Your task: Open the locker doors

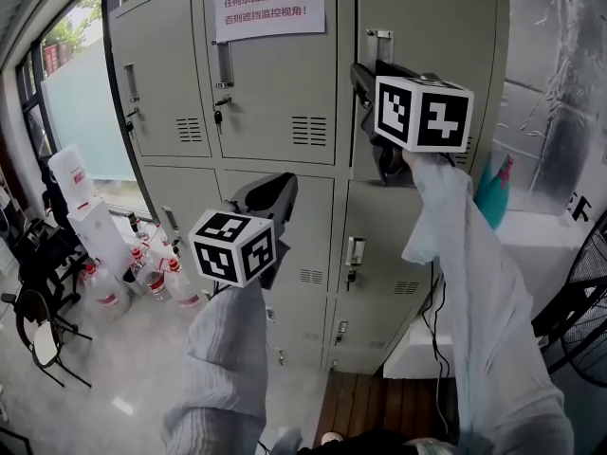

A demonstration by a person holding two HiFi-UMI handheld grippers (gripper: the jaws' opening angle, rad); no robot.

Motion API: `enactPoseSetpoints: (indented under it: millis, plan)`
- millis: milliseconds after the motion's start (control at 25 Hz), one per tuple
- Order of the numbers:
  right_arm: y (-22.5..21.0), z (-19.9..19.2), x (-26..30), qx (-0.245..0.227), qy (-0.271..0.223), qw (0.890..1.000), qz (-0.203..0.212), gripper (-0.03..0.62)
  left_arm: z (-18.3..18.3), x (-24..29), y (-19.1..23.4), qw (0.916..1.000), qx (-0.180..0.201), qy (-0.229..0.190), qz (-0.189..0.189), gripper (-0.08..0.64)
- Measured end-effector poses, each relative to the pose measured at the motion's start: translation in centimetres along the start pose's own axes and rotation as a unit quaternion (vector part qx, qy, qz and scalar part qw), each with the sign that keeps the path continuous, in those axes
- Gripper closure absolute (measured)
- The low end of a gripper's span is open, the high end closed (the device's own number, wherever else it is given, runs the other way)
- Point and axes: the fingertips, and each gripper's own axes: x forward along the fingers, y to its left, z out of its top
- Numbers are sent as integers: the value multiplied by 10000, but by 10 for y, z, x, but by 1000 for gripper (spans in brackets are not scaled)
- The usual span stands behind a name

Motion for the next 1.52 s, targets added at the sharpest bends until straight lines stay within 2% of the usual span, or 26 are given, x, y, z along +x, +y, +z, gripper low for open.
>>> enactPoseSetpoints:
  millis: [320,680,960,1280,1520]
  plan:
    - [11,15,-43,30,18,10000,-8,462,4,-30,-29,9999,-32,48,-162,545]
    - [12,31,-94,-125,5,9994,-309,462,9,-68,-58,9996,-35,80,-280,545]
    - [5,39,-128,-330,-4,9984,-461,462,10,-79,-82,9991,-72,110,-406,545]
    - [-3,44,-149,-262,-45,9988,-415,454,13,-87,-104,9986,30,82,-519,545]
    - [-10,50,-172,-446,-77,9977,-507,453,10,-100,-119,9983,0,57,-574,545]
